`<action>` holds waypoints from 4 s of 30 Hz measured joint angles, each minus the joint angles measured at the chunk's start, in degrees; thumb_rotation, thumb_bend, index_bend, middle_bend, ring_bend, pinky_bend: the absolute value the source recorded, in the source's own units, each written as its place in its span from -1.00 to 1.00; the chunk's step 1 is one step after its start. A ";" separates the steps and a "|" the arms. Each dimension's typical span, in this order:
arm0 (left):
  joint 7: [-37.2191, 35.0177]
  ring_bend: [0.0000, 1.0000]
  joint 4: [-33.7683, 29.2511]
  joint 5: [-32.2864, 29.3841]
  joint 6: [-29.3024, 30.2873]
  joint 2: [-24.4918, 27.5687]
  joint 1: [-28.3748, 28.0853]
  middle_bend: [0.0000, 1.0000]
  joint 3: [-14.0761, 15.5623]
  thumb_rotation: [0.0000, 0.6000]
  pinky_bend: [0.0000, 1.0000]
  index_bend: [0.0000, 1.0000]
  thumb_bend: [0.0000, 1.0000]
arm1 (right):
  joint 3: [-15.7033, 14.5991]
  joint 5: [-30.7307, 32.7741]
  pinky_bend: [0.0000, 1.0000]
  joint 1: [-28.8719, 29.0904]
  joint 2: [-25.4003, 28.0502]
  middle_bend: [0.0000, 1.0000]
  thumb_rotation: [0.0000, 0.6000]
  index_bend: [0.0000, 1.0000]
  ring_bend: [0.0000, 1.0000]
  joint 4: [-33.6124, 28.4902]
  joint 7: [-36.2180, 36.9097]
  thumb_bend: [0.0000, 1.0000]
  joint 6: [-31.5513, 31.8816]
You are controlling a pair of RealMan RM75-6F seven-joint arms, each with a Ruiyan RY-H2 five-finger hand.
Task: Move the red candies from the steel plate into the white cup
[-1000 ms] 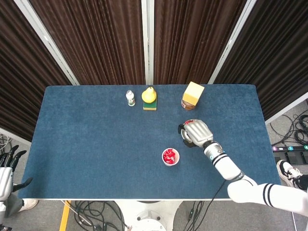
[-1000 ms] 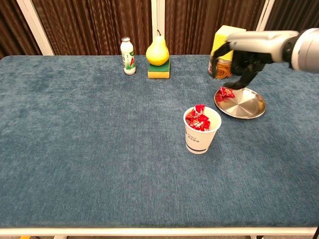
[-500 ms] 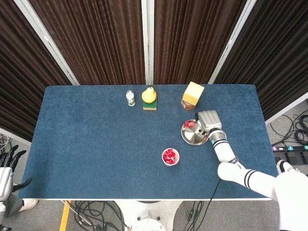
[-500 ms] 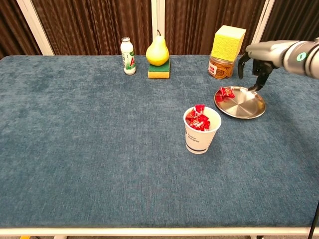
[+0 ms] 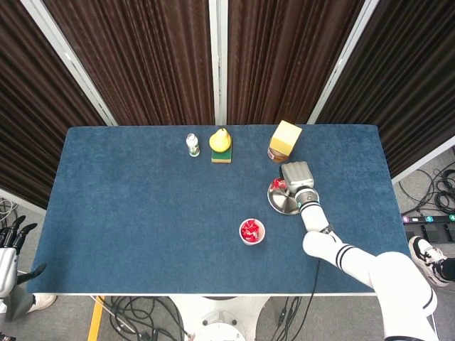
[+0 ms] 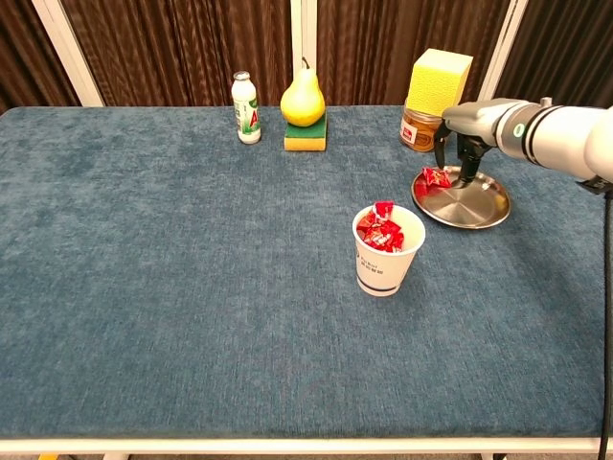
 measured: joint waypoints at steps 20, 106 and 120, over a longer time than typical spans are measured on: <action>-0.49 -0.65 0.77 -0.14 -0.26 -0.44 -0.01 -0.67 -0.05 1.00 -0.68 -0.53 -0.81 | 0.51 1.12 1.00 0.86 -2.33 0.89 1.00 0.01 0.95 3.17 -3.93 -0.60 -2.09; -0.32 -0.65 -0.16 0.71 0.07 -0.19 -0.82 -0.67 -0.70 1.00 -0.68 -0.53 -0.81 | -4.31 -41.90 0.05 -25.40 30.93 -0.16 1.00 -0.50 -0.31 -52.29 17.16 -0.30 31.75; 2.53 -0.65 -2.35 0.75 -0.14 -0.10 -1.95 -0.67 -1.40 1.00 -0.68 -0.53 -0.81 | -13.51 -56.64 -1.00 -44.99 35.42 -1.00 1.00 -1.00 -1.00 -46.54 34.09 -0.27 50.20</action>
